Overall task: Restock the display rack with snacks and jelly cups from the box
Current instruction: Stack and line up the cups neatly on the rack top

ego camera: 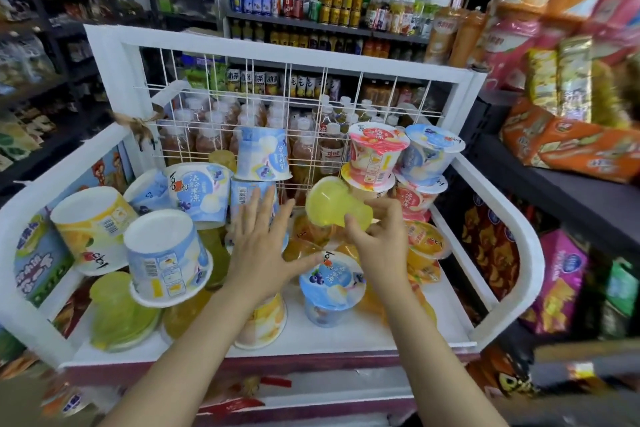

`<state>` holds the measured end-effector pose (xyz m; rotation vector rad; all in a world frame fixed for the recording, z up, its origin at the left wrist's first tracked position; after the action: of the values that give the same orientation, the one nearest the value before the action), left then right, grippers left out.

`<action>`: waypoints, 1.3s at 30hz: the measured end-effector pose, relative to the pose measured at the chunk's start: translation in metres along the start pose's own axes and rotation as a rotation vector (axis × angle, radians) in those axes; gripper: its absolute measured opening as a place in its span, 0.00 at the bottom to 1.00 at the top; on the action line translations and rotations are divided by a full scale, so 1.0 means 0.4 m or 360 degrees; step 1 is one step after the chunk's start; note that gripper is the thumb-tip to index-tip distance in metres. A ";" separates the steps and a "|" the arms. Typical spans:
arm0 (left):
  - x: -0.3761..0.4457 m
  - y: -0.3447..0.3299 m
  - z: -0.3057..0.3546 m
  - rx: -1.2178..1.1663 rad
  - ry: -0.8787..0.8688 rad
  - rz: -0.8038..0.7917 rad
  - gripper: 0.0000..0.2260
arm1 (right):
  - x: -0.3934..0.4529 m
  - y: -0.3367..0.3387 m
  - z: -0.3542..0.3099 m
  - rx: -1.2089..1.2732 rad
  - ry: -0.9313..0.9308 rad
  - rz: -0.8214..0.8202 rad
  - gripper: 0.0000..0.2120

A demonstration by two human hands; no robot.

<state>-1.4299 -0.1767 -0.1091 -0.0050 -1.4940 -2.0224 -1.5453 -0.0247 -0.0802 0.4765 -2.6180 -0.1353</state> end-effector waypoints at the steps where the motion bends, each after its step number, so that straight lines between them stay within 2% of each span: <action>1: -0.005 0.015 0.021 -0.0211 -0.0024 0.0008 0.47 | -0.006 0.011 -0.009 0.0140 -0.0069 -0.0006 0.17; 3: -0.009 0.041 0.070 -0.0801 0.0010 -0.0053 0.38 | -0.019 0.033 -0.028 0.0370 -0.0158 -0.0033 0.14; 6: 0.015 0.038 0.124 -0.1521 0.0288 -0.0235 0.34 | -0.035 0.063 -0.053 0.0567 -0.0228 -0.0110 0.14; 10: 0.042 0.015 0.177 -0.2002 0.0346 -0.0296 0.21 | -0.043 0.104 -0.057 0.0461 -0.0226 -0.0208 0.17; 13: 0.046 -0.003 0.207 -0.2227 0.0386 -0.0242 0.20 | -0.043 0.134 -0.050 0.0272 -0.0219 -0.0295 0.17; 16: 0.052 -0.019 0.225 -0.2043 0.0396 -0.0094 0.18 | -0.047 0.157 -0.036 0.0265 -0.0260 -0.0409 0.19; 17: 0.053 -0.024 0.227 -0.1947 0.0373 -0.0091 0.21 | -0.046 0.168 -0.035 0.0279 -0.0270 -0.0429 0.22; 20: 0.053 -0.037 0.227 -0.1776 0.0311 -0.0181 0.36 | -0.027 0.207 -0.033 0.0173 -0.0237 -0.0405 0.26; 26: 0.053 -0.012 0.239 -0.1702 -0.0009 -0.0417 0.46 | 0.013 0.210 -0.049 0.0009 -0.0224 -0.0739 0.20; 30: 0.042 -0.007 0.244 -0.1683 -0.0091 -0.0376 0.42 | 0.039 0.195 -0.052 -0.0129 -0.0089 -0.0914 0.25; 33: 0.041 -0.015 0.227 -0.1639 -0.0087 -0.0368 0.41 | 0.055 0.182 -0.040 -0.0216 -0.0019 -0.0952 0.28; 35: 0.042 -0.020 0.201 -0.1396 -0.0077 -0.0411 0.44 | 0.073 0.182 -0.034 -0.0274 0.0016 -0.0851 0.25; 39: 0.028 -0.052 0.133 -0.0459 -0.0139 -0.0502 0.42 | 0.124 0.199 0.006 -0.0536 -0.0035 -0.0530 0.29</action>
<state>-1.4670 -0.1324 -0.1038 0.0268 -1.3051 -2.5074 -1.6122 0.0322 -0.0465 0.7840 -2.4456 -0.6788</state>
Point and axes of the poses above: each hand's wrist, its own x-axis towards the middle knuckle, its own y-axis out of the back of the hand, z = x × y, the point moved 2 cm from there along x, towards the middle knuckle, and after that the axes turned 2 degrees about -z, right-handed, at the moved point
